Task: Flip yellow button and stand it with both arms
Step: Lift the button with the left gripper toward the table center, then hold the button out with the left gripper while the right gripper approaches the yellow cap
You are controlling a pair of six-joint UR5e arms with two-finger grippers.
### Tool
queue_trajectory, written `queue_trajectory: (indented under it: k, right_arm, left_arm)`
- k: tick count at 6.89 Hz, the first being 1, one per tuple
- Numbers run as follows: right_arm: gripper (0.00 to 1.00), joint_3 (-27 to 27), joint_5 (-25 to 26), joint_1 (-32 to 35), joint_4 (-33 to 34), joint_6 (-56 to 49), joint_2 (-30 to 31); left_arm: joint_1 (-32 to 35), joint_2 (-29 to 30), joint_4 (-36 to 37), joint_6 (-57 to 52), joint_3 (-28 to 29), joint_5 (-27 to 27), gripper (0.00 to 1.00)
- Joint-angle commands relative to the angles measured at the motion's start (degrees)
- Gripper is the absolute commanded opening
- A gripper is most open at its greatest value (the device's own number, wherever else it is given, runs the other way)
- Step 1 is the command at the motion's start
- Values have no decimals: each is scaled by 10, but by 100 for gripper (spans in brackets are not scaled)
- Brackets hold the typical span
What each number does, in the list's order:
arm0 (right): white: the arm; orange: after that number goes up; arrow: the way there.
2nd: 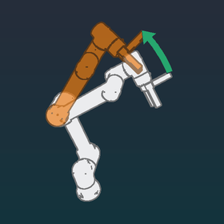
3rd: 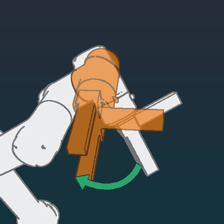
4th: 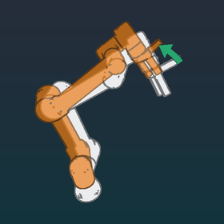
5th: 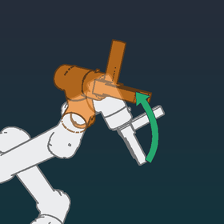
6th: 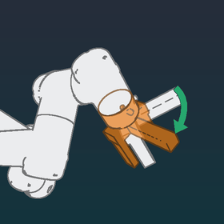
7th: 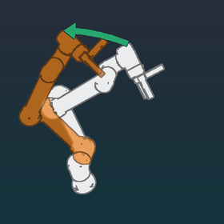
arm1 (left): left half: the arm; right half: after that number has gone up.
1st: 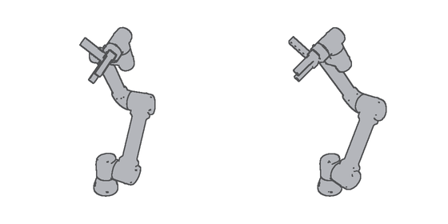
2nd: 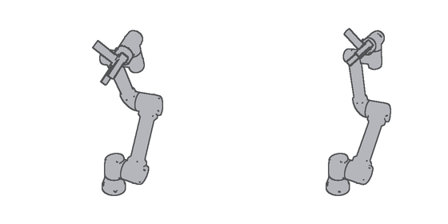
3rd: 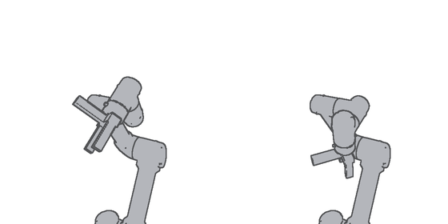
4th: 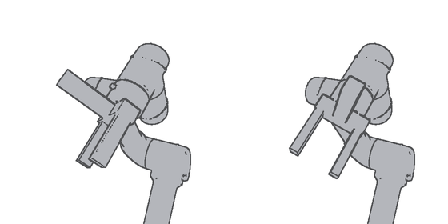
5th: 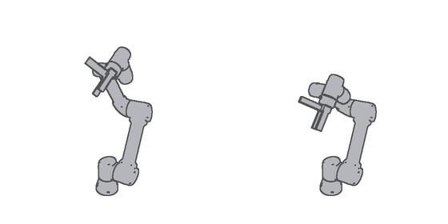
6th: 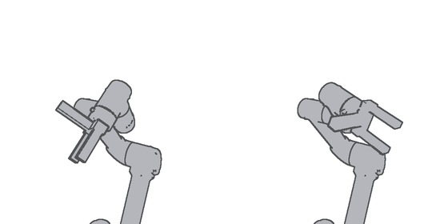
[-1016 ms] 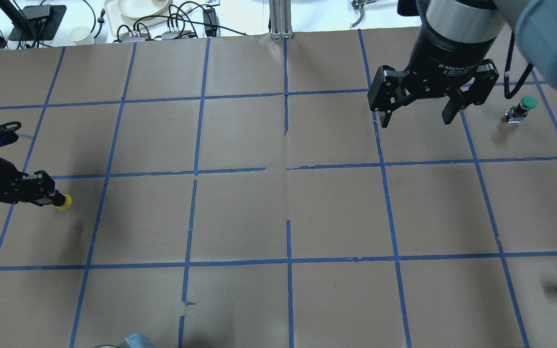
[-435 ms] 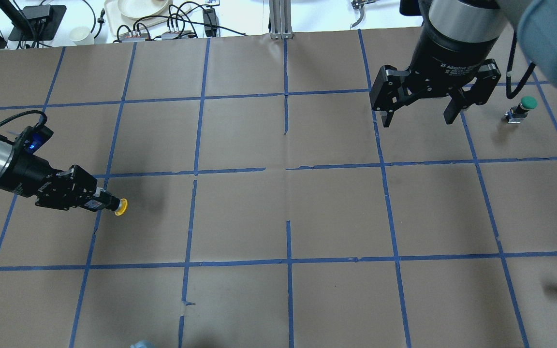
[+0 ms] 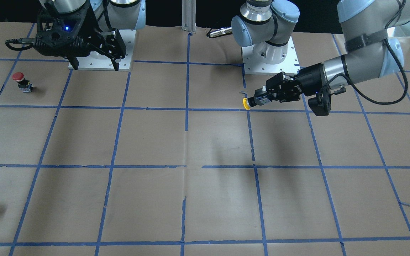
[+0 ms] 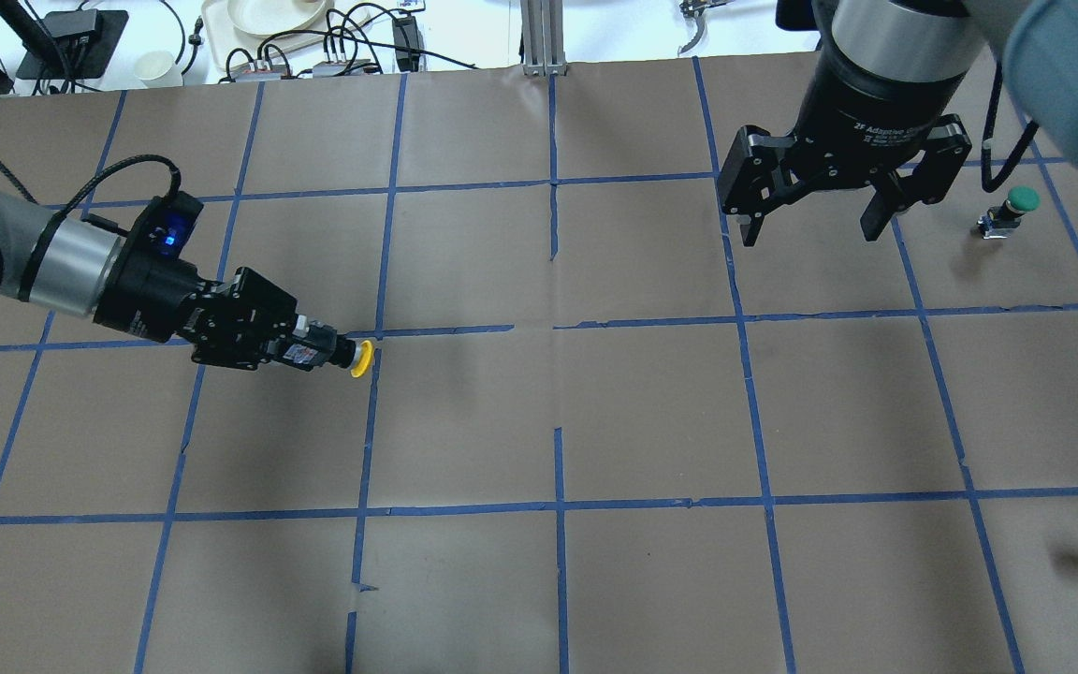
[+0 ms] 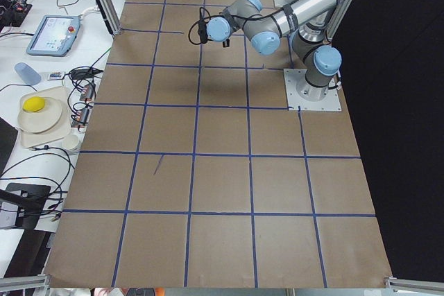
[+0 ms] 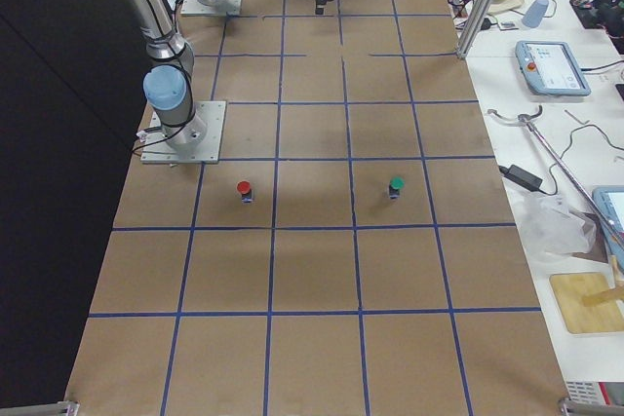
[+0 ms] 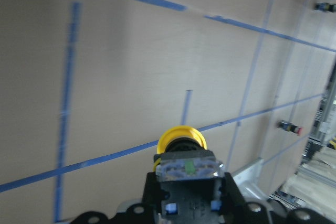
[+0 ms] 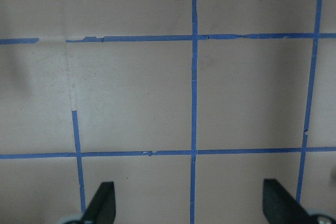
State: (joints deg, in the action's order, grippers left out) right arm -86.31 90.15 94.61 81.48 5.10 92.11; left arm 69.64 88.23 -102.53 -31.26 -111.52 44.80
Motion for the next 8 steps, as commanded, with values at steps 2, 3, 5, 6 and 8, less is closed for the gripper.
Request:
queue_trajectory:
  k: [2,3,5,6,8]
  right_arm:
    - [98,0,-91,-59,-11,4,2]
    - [98,-1,-126,-98,-47,-3,6]
    - [99,-1,-253,-208,-157,-45,5]
    - [99,-16,-342,-262,-225,-92,5]
    - [99,-75,-472,-297,-361,-196,15]
  left_arm:
    - [114,-28,-3,1,2,-200,21]
    - [117,-31,-2,1,0,-228,21]
    - [157,-34,0,2,-4,-278,18]
    - [170,-39,1,5,-5,-304,16]
    - [186,-48,1,4,-5,-346,13]
